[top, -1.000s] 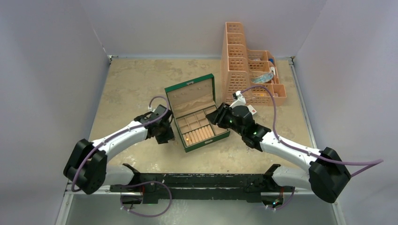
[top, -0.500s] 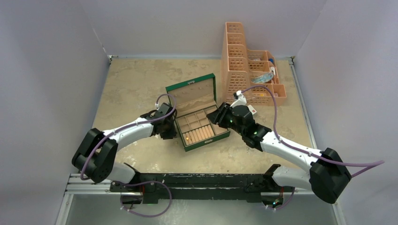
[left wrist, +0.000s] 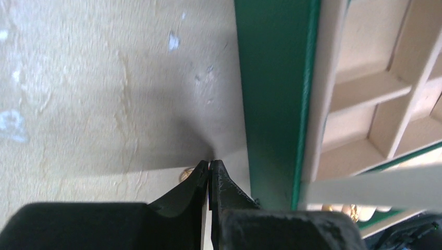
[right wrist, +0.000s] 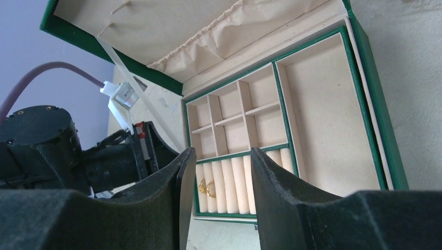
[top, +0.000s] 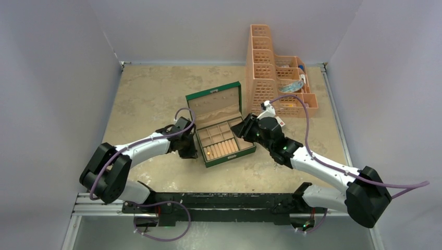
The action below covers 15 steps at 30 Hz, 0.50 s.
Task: Organize the mixed jewelry
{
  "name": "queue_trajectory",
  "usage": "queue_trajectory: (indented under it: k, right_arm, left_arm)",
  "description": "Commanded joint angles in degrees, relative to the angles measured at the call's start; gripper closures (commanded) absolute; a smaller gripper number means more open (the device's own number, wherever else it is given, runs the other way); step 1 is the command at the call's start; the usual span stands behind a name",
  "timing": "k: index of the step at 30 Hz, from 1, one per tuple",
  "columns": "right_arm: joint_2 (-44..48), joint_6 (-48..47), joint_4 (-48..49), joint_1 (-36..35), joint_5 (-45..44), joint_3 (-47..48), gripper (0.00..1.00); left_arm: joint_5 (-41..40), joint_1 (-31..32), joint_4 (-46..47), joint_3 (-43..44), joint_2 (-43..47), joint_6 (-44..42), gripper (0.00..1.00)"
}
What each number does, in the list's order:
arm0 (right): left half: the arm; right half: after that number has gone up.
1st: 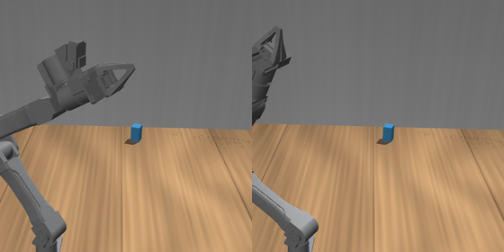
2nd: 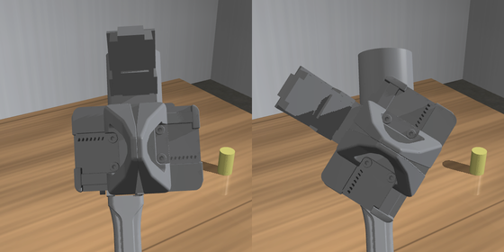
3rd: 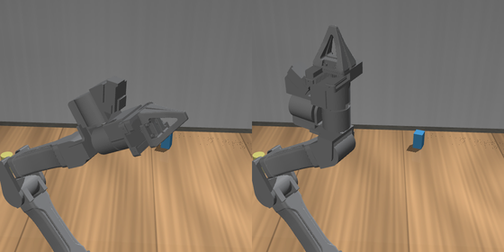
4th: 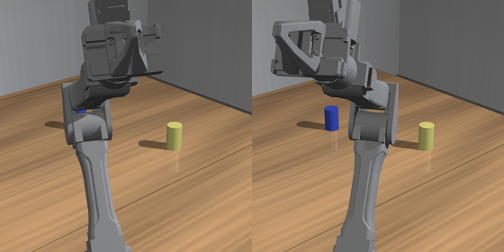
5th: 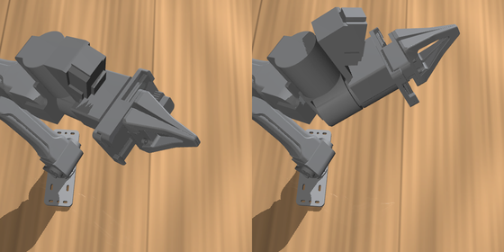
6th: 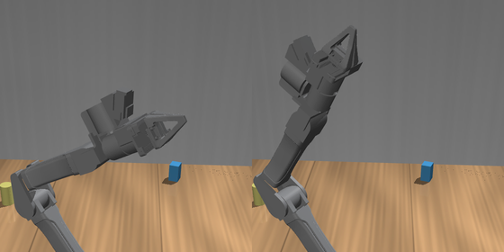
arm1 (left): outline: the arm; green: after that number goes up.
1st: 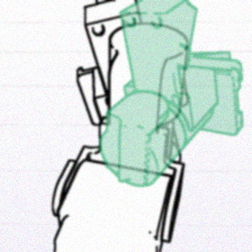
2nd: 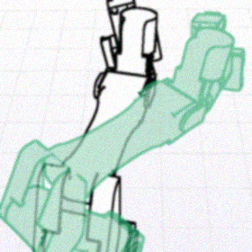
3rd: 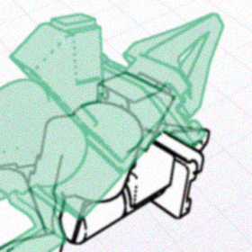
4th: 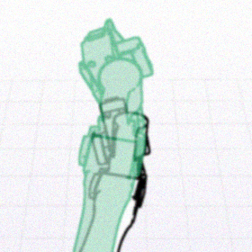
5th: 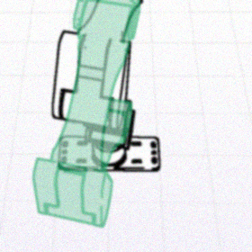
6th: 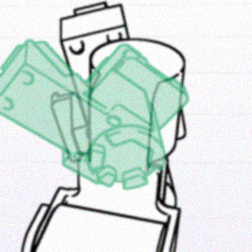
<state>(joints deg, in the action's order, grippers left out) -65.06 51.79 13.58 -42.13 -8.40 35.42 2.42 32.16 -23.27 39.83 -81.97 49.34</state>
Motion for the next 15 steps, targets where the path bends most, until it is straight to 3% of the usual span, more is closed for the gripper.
queue_trajectory:
  k: [1,15]
  right_arm:
    - [0.9,-0.1,1.3,-0.3,-1.5,1.3,0.54]
    - [1.1,0.3,1.4,-0.3,-1.2,0.7,0.55]
  left_arm:
    - [2.8,0.2,-3.3,-1.2,4.0,1.7,0.98]
    - [-2.3,0.1,-10.6,1.5,5.3,0.0,0.93]
